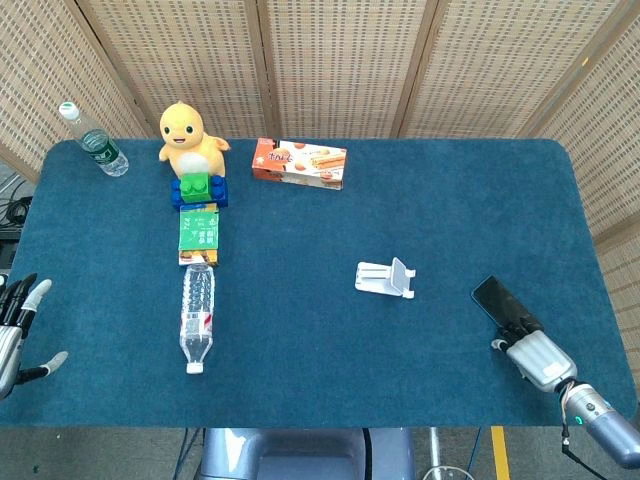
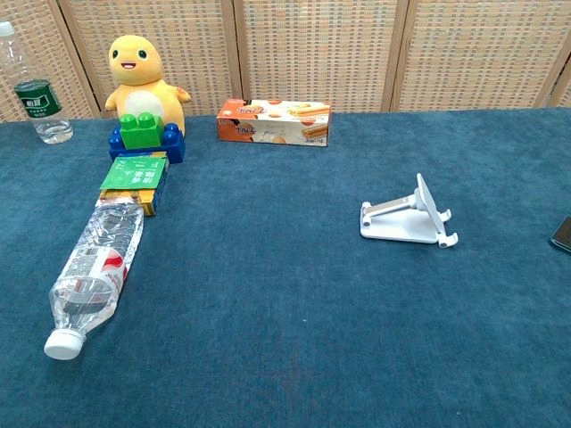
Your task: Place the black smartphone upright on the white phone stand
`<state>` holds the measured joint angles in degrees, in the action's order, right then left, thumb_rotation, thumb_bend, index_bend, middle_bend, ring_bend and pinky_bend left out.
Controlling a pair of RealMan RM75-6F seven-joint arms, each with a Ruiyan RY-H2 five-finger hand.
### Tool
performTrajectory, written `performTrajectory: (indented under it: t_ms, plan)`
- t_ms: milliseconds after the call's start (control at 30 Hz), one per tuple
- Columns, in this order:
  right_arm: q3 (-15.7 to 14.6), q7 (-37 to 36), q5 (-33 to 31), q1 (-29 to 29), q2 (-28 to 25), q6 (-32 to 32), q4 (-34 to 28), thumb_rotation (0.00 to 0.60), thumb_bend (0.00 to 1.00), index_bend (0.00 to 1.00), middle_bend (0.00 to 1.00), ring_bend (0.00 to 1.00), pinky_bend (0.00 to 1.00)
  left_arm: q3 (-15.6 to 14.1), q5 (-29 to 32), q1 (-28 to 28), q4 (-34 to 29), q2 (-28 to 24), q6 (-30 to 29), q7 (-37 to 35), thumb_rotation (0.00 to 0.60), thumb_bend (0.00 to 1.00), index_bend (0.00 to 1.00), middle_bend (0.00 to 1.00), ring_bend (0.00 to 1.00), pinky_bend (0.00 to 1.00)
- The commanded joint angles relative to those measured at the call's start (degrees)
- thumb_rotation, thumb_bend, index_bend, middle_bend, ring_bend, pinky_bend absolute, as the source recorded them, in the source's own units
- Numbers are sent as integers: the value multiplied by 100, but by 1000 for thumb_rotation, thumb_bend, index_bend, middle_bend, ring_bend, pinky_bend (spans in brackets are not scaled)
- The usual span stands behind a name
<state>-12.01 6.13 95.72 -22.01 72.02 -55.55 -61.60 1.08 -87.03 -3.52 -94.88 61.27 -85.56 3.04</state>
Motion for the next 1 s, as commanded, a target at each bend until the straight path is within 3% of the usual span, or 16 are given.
performTrajectory:
  t_ms: [33,200,333,533,600,767,867,1000]
  plan:
    - [-12,-27,-70,49,-51,59,100,600,1000,463,439,249,132,1,10,-1,-8,5,5,19,600,0,0,0,0,0]
    - [50,-88,-339,108,-111,257,267,600,1000,463,381,217,132,9,25,-15,-76,12,19,103,600,0,0,0,0,0]
    - [187,-193,-533,130,39,335,571,600,1000,458,262,115,132,1,21,-9,-69,11,14,98,600,0,0,0,0,0]
    - [417,-587,-776,141,178,344,973,600,966,375,188,85,119,-2,15,-4,-59,4,3,59,600,0,0,0,0,0]
    - [500,-654,-865,176,124,265,938,600,860,321,180,85,102,-3,20,-2,-55,0,3,57,600,0,0,0,0,0]
    - [781,-920,-1049,286,-245,-222,368,600,315,109,16,11,97,-12,17,-7,-41,-2,18,63,600,0,0,0,0,0]
    - [996,-1302,-1191,273,-415,-375,24,600,144,50,0,0,97,-16,10,-5,-33,-6,17,43,600,0,0,0,0,0]
    - [1231,-1943,-1336,121,-493,-255,-303,600,24,37,0,0,97,-13,3,4,-30,-13,-9,17,600,3,0,0,0,0]
